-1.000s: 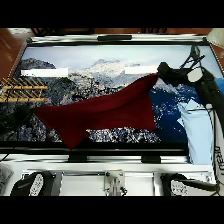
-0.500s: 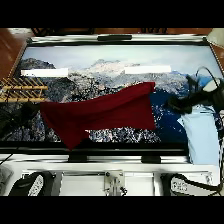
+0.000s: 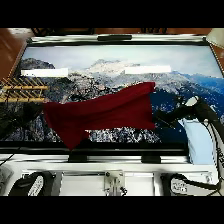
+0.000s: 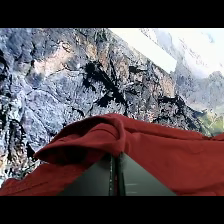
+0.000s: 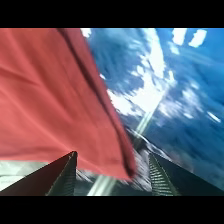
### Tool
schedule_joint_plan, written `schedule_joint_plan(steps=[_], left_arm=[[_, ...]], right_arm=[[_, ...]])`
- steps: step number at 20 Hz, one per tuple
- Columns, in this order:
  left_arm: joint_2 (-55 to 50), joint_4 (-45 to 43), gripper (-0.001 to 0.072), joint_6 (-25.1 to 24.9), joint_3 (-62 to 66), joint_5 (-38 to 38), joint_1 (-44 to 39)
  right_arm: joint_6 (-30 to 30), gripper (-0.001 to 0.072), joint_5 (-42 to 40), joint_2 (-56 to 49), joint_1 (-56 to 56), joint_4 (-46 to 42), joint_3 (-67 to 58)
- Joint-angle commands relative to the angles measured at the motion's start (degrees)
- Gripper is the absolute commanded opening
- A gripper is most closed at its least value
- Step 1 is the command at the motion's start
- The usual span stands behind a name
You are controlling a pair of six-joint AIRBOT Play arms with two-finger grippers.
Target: Fold the shirts.
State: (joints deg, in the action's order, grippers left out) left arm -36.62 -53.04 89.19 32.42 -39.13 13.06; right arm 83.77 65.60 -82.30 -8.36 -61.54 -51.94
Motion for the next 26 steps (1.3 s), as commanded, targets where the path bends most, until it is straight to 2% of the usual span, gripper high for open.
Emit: schedule_joint_plan(steps=[1, 3, 4, 5, 6, 8, 10, 13, 15, 18, 20, 21, 24, 26], left_arm=[[-0.02, -0.02, 0.0036, 0.04, -0.02, -0.04, 0.0], [-0.02, -0.02, 0.0036, 0.07, -0.02, -0.02, 0.0], [0.0, -0.02, 0.0036, 0.04, -0.02, 0.24, 0.02], [0.0, 0.0, 0.0036, 0.07, 0.0, 0.9, 0.02], [0.0, 0.02, 0.0036, 0.07, 0.26, 1.57, 0.02], [0.07, -0.09, 0.0036, -0.04, 3.06, 0.83, 0.98], [0.13, -0.11, 0.0036, -4.09, 10.01, -2.21, 3.82], [0.39, -0.28, 0.0036, -8.55, 29.03, -13.81, 10.99], [1.38, -0.28, 0.0036, -8.59, 43.85, -19.74, 15.65], [3.69, -0.5, 0.0036, -8.61, 62.05, -20.04, 20.61], [5.27, -1.57, 0.0036, -8.57, 69.48, -20.11, 21.31], [6.14, -1.57, 0.0036, -8.44, 71.3, -20.28, 21.31], [8.52, -4.5, 0.0036, -6.49, 71.78, -25.55, 21.31], [8.44, -7.48, 0.0036, -5.53, 71.54, -33.05, 21.31]], right_arm=[[0.31, 0.0581, -1.97, -2.27, 3.76, 2.54, 0.63], [1.88, 0.0578, -2.78, -3.61, 6.25, 4.72, 0.63], [1.73, 0.0486, -3.21, -3.78, 7.41, 7.87, 0.57], [0.39, 0.016, -3.15, -3.74, 8.13, 11.56, 0.31], [-1.73, 0.0068, -2.05, -3.5, 8.37, 15.39, -0.61], [-6.71, 0.0067, 2.03, -1.11, 8.15, 20.39, -4.39], [-6.58, 0.0068, 4.83, 4.52, 7.28, 19.93, -11.19], [-8.72, 0.0068, 5.6, 16.65, 4.44, 18.88, -25.35], [-10.88, 0.0068, 3.28, 25.73, 2.78, 13.94, -35.45], [-10.47, 0.0068, -7.45, 39.56, 2.29, 2.62, -43.56], [-8.22, 0.0068, -13.16, 47.34, 2.29, -4.2, -44.17], [-5.05, 0.0068, -13.46, 50.42, 2.29, -8.55, -44.17], [2.89, 0.0068, -8.5, 55.06, 2.29, -18.91, -44.17], [3.06, 0.0068, -4.0, 55.34, 2.29, -21.57, -44.15]])
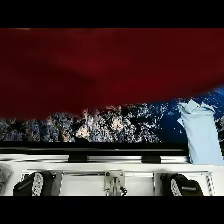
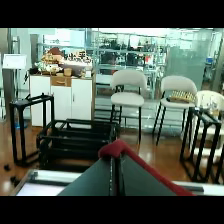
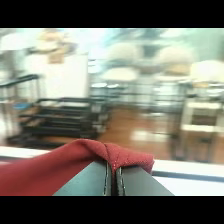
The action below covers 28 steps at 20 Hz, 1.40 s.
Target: Fold the shirts.
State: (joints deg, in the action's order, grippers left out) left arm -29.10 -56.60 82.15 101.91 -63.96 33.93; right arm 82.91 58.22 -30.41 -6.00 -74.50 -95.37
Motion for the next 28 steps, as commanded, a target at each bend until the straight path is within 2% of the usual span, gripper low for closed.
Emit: schedule_joint_plan(steps=[1, 5, 8, 10, 12, 14, 17, 20, 22, 26, 28], left_arm=[[0.9, -4.57, 0.0036, 1.49, 1.25, -10.49, 0.44], [0.83, -5.16, 0.0036, 1.46, -7.48, -15.56, 0.44], [0.83, -5.09, 0.0036, 1.46, -21.33, -17.44, 0.42], [0.52, -4.09, 0.0036, 1.44, -33.31, -15.28, 0.33], [-0.87, 0.44, 0.0036, 0.7, -43.91, -9.2, 0.33], [-4.11, 6.64, 0.0035, -0.63, -51.45, -1.68, 0.31], [-12.7, 10.56, 0.0036, -2.23, -54.45, 7.78, -0.35], [-22.67, 10.78, 0.0036, -2.19, -53.81, 15.47, -4.72], [-28.72, 10.8, 0.0036, -2.19, -53.27, 23.06, -9.44], [-38.16, 10.8, 0.0037, -2.19, -53.2, 40.24, -18.88], [-41.11, 10.8, 0.0036, -1.97, -53.2, 45.57, -22.1]], right_arm=[[3.89, 0.0068, 5.03, 2.86, -0.07, -8.85, -0.68], [3.87, 0.0068, 11.28, -3.04, -0.07, -11.85, -0.68], [3.85, 0.0068, 19.26, -10.69, -0.07, -13.53, 1.14], [3.89, 0.0068, 20.55, -15.98, -0.07, -12.94, 6.38], [5.62, 0.0068, 14.99, -22.25, 0.15, -11.37, 13.92], [7.72, 0.0068, 4.81, -29.4, 0.15, -5.4, 19.85], [8.92, 0.0069, -11.65, -42.4, 0.13, 8.61, 21.44], [9.7, 0.0069, -28.11, -51.8, 0.17, 27.71, 21.44], [7.8, 0.0069, -32.7, -55.84, 0.17, 33.51, 21.46], [0.66, 0.0069, -33.9, -60.85, 0.17, 33.48, 21.46], [-2.89, 0.007, -34.03, -61.79, 0.15, 33.46, 21.46]])
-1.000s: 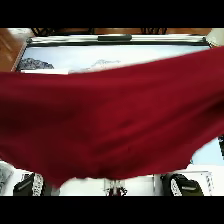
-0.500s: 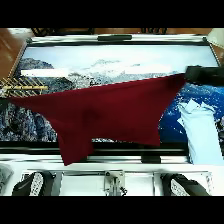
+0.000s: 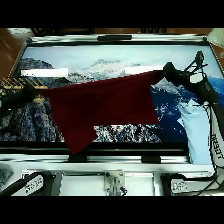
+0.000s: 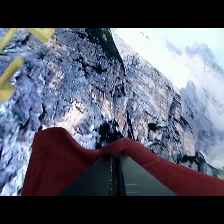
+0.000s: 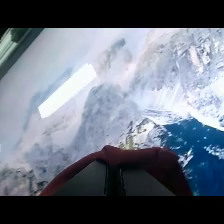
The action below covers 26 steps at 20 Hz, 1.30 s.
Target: Fold the shirts.
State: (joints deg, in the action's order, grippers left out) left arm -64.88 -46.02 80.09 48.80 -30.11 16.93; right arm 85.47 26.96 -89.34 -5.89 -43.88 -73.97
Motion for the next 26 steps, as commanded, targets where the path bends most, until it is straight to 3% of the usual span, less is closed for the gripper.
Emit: schedule_joint_plan(steps=[1, 2, 3, 4, 5, 7, 10, 12, 14, 15, 19, 23, 26], left_arm=[[-6.34, 0.24, 0.0037, 0.11, -0.09, 12.2, -6.19], [-7.17, 0.24, 0.0039, 0.09, -0.09, 11.67, -6.93], [-7.45, 0.24, 0.0132, 0.07, -0.07, 10.56, -7.13], [-7.23, 0.22, 0.0391, 0.04, 0.48, 8.24, -6.54], [-6.93, 0.11, 0.062, 0.02, 2.16, 4.07, -4.94], [-6.97, -1.84, 0.06, 0.04, 7.74, -10.4, 0.87], [-7.45, -8.87, 0.0591, 0.09, 12.35, -36.59, 11.32], [-7.45, -13.62, 0.0589, 0.02, 9.75, -46.34, 15.8], [-7.45, -14.69, 0.0479, -0.55, 4.59, -47.15, 17.07], [-7.48, -14.16, 0.0473, -1.57, 1.84, -45.94, 16.68], [-8.22, -7.91, 0.0476, -5.11, -5.29, -39.32, 13.2], [-11.82, -7.39, 0.0533, -4.85, -6.75, -35.01, 7.93], [-13.09, -3.08, 0.0528, -4.9, -6.75, -28.96, 4.96]], right_arm=[[-5.64, 0.0083, -3.37, -3.08, 0.04, 2.84, 0.07], [-5.57, 0.0207, -4.17, -3.1, 0.0, 3.15, 0.04], [-5.44, 0.0441, -4.28, -2.93, 0.0, 4.22, 0.04], [-5.55, 0.0502, -3.45, -2.4, -0.35, 4.85, -0.13], [-6.75, 0.0502, -1.55, -1.6, -1.03, 4.0, -0.68], [-7.76, 0.0502, 5.84, 0.42, -3.98, -1.7, -3.13], [-4.9, 0.0502, 23.5, 3.17, -9.25, -14.03, -5.64], [-3.65, 0.0502, 36.87, 3.43, -11.02, -21.75, -5.53], [-3.91, 0.0501, 44.54, 3.43, -11.08, -26.05, -4.07], [-4.55, 0.0502, 46.01, 3.43, -11.08, -25.77, -3.02], [-4.48, 0.0502, 46.14, 3.45, -11.02, -24.94, -0.94], [-4.55, 0.0502, 45.88, 3.43, -11.02, -24.3, -0.94], [-4.55, 0.0502, 46.01, 3.43, -11.02, -23.63, -0.94]])
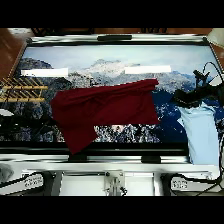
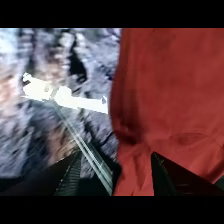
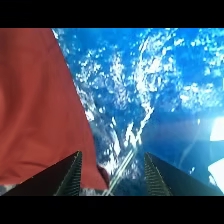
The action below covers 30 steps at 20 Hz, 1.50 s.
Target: Fold the shirts.
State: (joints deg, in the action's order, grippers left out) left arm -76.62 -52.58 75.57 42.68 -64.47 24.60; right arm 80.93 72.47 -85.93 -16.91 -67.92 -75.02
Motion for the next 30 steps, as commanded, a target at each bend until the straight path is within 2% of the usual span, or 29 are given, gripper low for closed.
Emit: schedule_joint_plan(steps=[1, 3, 4, 5, 7, 8, 15, 19, 23, 25, 26, 30], left_arm=[[-1.38, 4.9, 0.0526, -0.37, -0.66, 7.04, -3.32], [-1.95, 5.55, 0.0505, -0.35, -0.66, 8.48, -4.31], [-2.54, 5.55, 0.0439, -0.35, -0.66, 8.39, -4.5], [-2.95, 5.75, 0.0355, -0.35, -0.66, 8.11, -4.61], [-2.91, 6.14, 0.0067, -0.39, -0.63, 7.89, -4.61], [-2.89, 6.14, 0.0037, -0.42, -0.59, 7.76, -4.61], [-1.07, 6.12, 0.0037, -1.68, -0.24, 5.7, -4.61], [0.33, 6.12, 0.0036, -2.34, -0.26, 5.53, -4.61], [0.42, 6.12, 0.0037, -2.54, -0.26, 5.53, -4.61], [0.44, 6.14, 0.0036, -2.49, -0.26, 5.51, -4.61], [0.46, 6.14, 0.0037, -2.49, -0.26, 5.49, -4.61], [0.46, 6.14, 0.0036, -2.51, -0.24, 5.33, -4.61]], right_arm=[[0.0, 0.0502, 0.5, 0.02, 0.0, 0.48, 0.11], [0.02, 0.0502, 0.46, 0.02, 0.0, 0.52, 0.11], [0.07, 0.0502, 0.46, 0.02, 0.0, 0.55, 0.11], [0.52, 0.0502, 0.39, 0.02, 0.0, 0.63, 0.11], [0.5, 0.0504, 0.9, -0.87, 0.26, 2.62, 0.11], [0.44, 0.0504, 2.16, -2.05, 0.98, 3.76, 0.11], [-0.66, 0.0504, 8.02, -12.87, 7.85, 2.67, 0.11], [-3.43, 0.0504, 9.7, -11.8, 6.47, 2.34, 0.11], [-1.51, 0.0504, 12.5, -11.02, 4.68, 1.07, 0.63], [-2.4, 0.0506, 10.84, -11.06, 6.43, 1.33, 2.84], [-2.43, 0.0617, 8.79, -11.06, 7.37, 1.84, 4.17], [-2.1, 0.0629, 5.16, -12.24, 10.12, 2.71, 5.46]])
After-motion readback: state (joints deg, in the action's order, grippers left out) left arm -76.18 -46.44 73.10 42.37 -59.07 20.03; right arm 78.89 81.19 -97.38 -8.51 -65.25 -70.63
